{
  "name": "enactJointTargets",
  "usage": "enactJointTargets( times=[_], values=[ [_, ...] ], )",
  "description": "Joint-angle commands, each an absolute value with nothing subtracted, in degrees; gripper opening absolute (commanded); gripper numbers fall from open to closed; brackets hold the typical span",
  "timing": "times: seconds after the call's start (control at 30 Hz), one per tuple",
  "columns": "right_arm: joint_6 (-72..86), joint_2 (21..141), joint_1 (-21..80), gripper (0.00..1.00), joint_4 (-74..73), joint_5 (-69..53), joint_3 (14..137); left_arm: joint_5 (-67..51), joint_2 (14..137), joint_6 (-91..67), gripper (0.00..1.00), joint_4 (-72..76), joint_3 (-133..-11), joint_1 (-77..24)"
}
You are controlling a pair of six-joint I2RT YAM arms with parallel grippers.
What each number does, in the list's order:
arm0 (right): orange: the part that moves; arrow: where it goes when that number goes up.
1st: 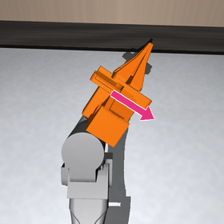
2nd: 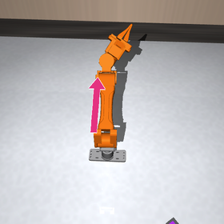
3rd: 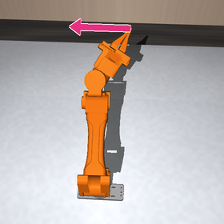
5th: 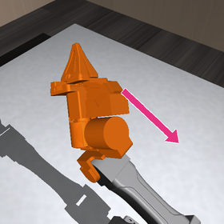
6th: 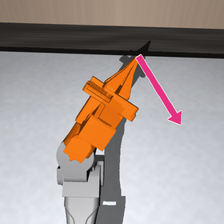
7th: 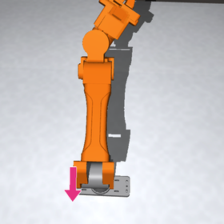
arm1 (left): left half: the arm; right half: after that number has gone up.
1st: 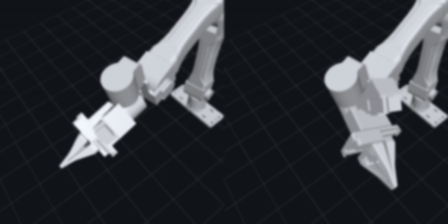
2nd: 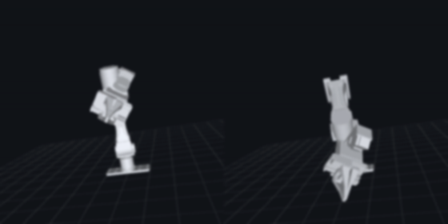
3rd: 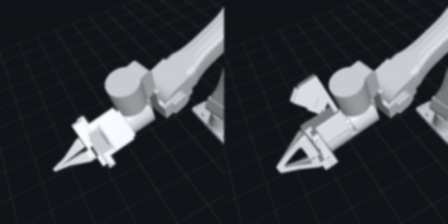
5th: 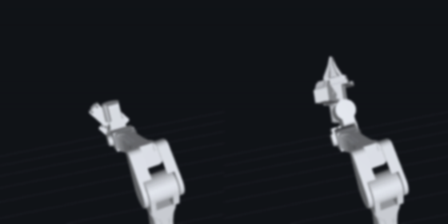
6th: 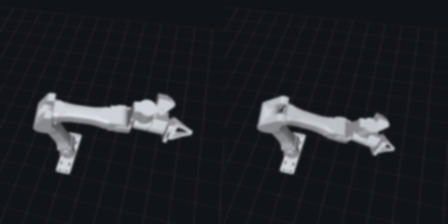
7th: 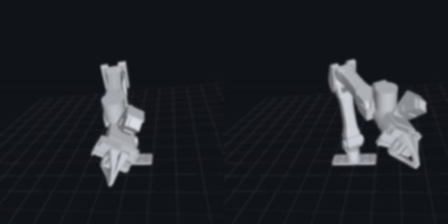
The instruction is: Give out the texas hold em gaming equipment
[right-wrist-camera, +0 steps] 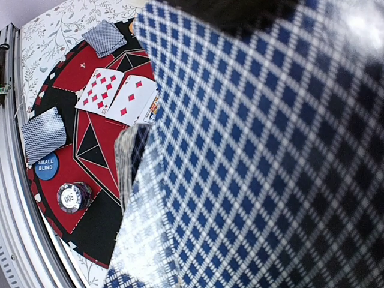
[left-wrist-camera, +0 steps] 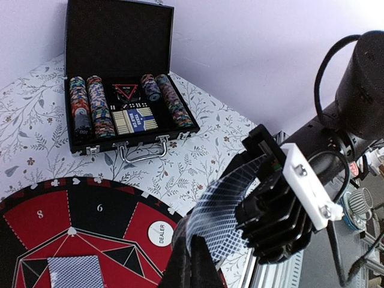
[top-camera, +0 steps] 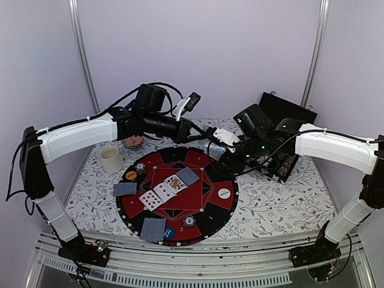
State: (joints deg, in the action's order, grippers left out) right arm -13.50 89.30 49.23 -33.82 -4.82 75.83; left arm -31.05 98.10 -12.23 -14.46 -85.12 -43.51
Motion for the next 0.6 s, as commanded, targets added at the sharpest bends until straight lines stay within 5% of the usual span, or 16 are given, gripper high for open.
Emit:
enactJointTargets(
  times=[0.0, 0.57],
  values=[
    [-13.5, 87.3, 49.6, 0.39, -31.6, -4.8, 76.6, -32.2, 96.5, -11.4, 0.00, -14.8, -84.4, -44.1],
    [-14.3, 85.7, 49.6, 0.39, -30.5, -8.3, 75.7, -38.0, 95.8, -13.5, 0.09, -11.2, -82.2, -42.7]
  ],
)
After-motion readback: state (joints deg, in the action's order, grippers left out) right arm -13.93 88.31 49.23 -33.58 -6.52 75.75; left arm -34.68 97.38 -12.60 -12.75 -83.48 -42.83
